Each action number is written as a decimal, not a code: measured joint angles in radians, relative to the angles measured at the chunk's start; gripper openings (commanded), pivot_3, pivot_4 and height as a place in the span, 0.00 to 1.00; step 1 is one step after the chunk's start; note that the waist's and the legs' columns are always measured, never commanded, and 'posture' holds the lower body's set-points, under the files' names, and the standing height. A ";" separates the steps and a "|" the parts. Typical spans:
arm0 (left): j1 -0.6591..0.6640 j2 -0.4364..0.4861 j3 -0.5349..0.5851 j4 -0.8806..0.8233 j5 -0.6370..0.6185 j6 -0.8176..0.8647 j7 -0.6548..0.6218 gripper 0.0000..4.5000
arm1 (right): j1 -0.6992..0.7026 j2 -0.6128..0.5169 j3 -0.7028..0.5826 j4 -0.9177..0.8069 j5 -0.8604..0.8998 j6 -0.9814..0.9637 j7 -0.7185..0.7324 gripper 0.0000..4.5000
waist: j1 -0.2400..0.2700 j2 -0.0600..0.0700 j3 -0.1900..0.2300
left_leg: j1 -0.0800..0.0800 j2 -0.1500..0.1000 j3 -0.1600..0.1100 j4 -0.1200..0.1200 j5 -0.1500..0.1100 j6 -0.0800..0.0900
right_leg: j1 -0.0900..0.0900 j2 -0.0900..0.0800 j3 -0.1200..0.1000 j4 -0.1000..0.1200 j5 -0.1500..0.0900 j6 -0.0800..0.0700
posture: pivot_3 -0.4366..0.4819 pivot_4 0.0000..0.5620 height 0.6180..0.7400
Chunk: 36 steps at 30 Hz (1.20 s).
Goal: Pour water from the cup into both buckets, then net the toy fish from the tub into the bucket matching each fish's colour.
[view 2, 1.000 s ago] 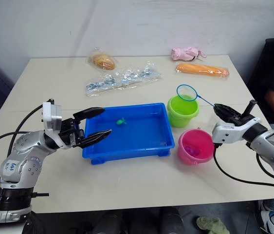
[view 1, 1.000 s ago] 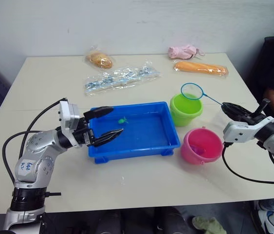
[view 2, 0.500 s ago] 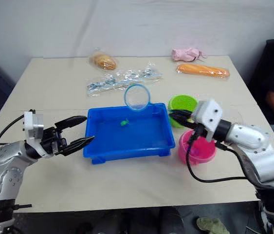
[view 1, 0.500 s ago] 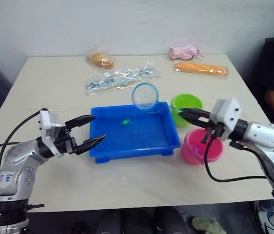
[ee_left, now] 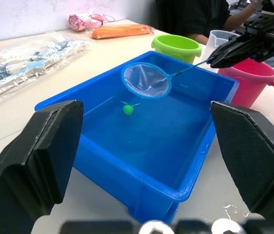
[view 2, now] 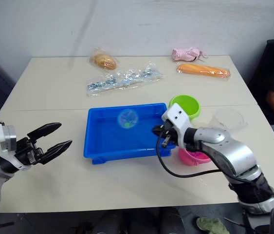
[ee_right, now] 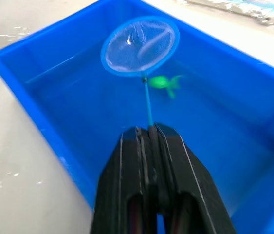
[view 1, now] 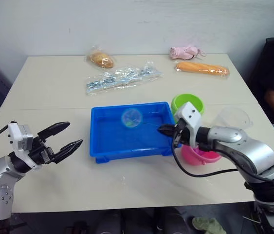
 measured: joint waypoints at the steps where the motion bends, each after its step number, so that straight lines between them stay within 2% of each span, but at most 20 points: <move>1: 0.001 -0.002 -0.009 -0.009 0.001 -0.002 0.003 0.99 | 0.000 -0.013 -0.002 0.022 -0.042 -0.037 0.005 0.00 | -0.002 0.000 0.000 | 0.000 0.000 0.001 0.000 0.000 0.000 | 0.000 0.001 0.000 0.000 0.000 0.000 | 0.48 0.27 1.00; 5: 0.002 -0.008 -0.030 -0.012 0.004 -0.005 0.012 0.99 | -0.001 -0.059 0.049 0.099 -0.243 -0.217 0.019 0.00 | -0.007 0.000 0.000 | 0.001 0.002 0.002 0.000 0.000 -0.001 | -0.001 0.003 0.000 0.000 0.000 0.000 | 0.48 0.27 1.00; 10: -0.006 -0.008 -0.050 -0.011 0.006 -0.010 0.013 0.99 | -0.034 -0.084 0.127 0.156 -0.430 -0.345 0.059 0.00 | -0.013 0.000 0.000 | 0.000 0.002 0.002 0.000 0.000 -0.002 | -0.002 0.003 0.001 0.000 0.000 0.000 | 0.48 0.27 1.00; 20: -0.016 -0.008 -0.056 -0.008 0.009 -0.022 0.013 0.99 | -0.062 -0.038 0.211 0.116 -0.566 -0.259 0.159 0.00 | -0.012 0.000 0.000 | 0.000 0.002 0.002 0.000 0.000 -0.002 | -0.002 0.003 0.000 0.001 0.000 0.000 | 0.48 0.27 1.00; 25: -0.016 -0.008 -0.057 -0.007 0.012 -0.023 0.012 0.99 | -0.081 0.061 0.215 0.116 -0.577 -0.155 0.174 0.00 | -0.013 0.000 0.000 | 0.000 0.003 0.002 0.000 0.000 -0.002 | -0.002 0.003 0.000 0.001 0.000 0.000 | 0.48 0.27 1.00; 29: -0.016 -0.006 -0.057 -0.006 0.012 -0.023 0.010 0.99 | -0.083 0.180 0.191 0.085 -0.487 -0.026 0.192 0.00 | -0.017 0.000 0.000 | 0.000 0.003 0.001 0.000 0.000 -0.002 | -0.002 0.003 0.000 0.001 0.000 0.000 | 0.48 0.27 1.00; 36: -0.014 -0.006 -0.057 -0.006 0.012 -0.024 0.010 0.99 | -0.099 0.186 0.125 0.063 -0.392 0.117 0.226 0.00 | -0.017 0.000 0.000 | 0.000 0.001 0.001 0.000 0.000 -0.001 | -0.002 0.002 0.000 0.001 0.000 0.000 | 0.48 0.27 1.00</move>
